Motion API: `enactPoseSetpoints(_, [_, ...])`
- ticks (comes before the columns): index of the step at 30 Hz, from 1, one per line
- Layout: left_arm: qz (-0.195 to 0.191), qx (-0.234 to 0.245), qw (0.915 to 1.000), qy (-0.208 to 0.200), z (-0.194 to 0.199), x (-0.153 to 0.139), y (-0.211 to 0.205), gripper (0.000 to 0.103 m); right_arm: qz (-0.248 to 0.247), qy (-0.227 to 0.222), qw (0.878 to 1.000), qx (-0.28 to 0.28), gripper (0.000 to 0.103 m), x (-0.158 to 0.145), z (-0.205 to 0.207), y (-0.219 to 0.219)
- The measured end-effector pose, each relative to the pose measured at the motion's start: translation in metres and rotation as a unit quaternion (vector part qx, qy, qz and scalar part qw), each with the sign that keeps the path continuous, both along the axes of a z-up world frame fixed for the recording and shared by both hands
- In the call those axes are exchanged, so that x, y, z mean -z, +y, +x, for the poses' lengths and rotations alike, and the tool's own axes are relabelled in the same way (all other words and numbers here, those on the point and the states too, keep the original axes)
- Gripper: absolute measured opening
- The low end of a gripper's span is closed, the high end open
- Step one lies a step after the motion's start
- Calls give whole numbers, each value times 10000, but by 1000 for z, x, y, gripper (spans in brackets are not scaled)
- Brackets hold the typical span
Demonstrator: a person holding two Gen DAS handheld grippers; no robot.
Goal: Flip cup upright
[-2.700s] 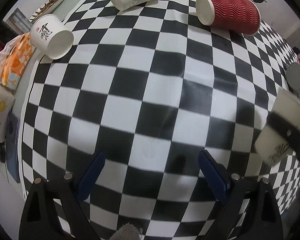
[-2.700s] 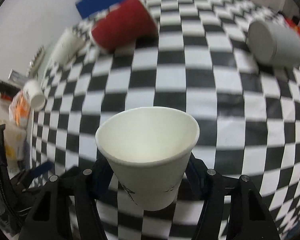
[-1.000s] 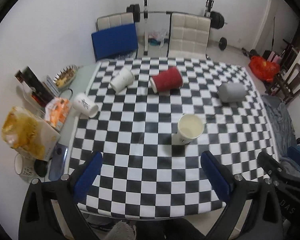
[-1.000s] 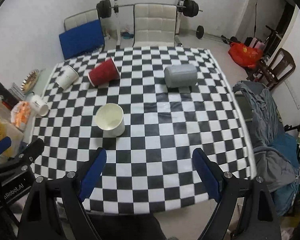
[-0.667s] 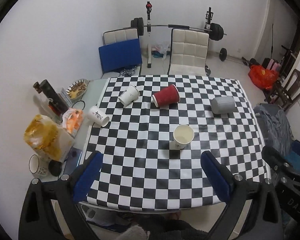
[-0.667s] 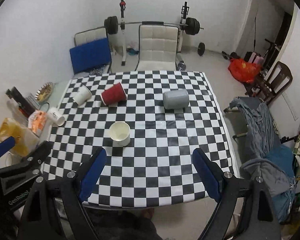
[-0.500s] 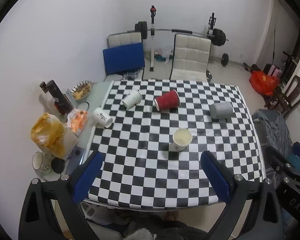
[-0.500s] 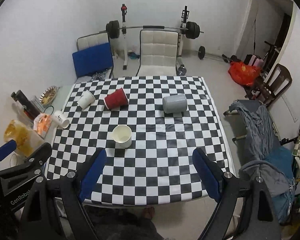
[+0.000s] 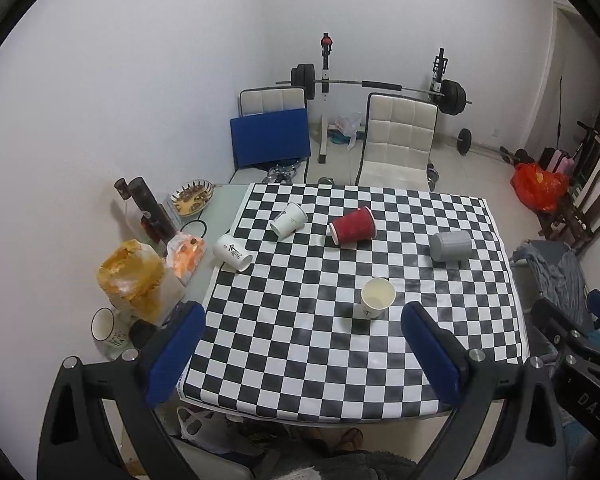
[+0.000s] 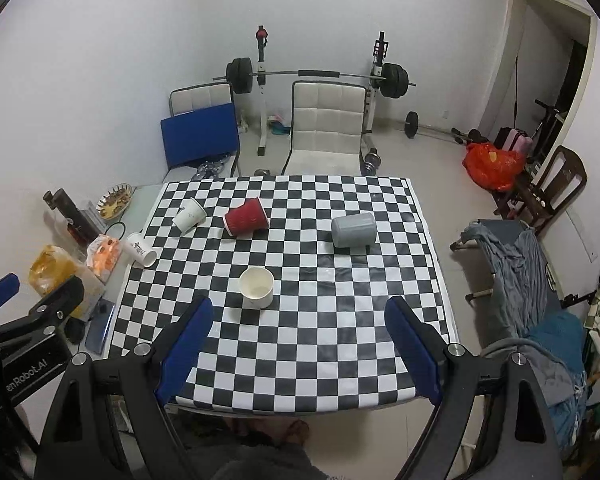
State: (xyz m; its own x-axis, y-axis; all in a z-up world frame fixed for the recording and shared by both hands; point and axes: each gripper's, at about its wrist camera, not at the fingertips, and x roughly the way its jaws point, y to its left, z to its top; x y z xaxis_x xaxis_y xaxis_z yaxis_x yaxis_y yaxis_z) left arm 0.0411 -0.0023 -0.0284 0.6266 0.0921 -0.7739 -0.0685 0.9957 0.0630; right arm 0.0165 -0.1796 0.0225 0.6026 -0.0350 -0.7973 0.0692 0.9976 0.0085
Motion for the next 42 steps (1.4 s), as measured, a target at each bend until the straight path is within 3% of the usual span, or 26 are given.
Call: enactPoseSetpoints(42, [-77, 53, 9999, -81, -5, -15, -15, 100, -32, -47, 9999, 92, 89, -15, -3, -8])
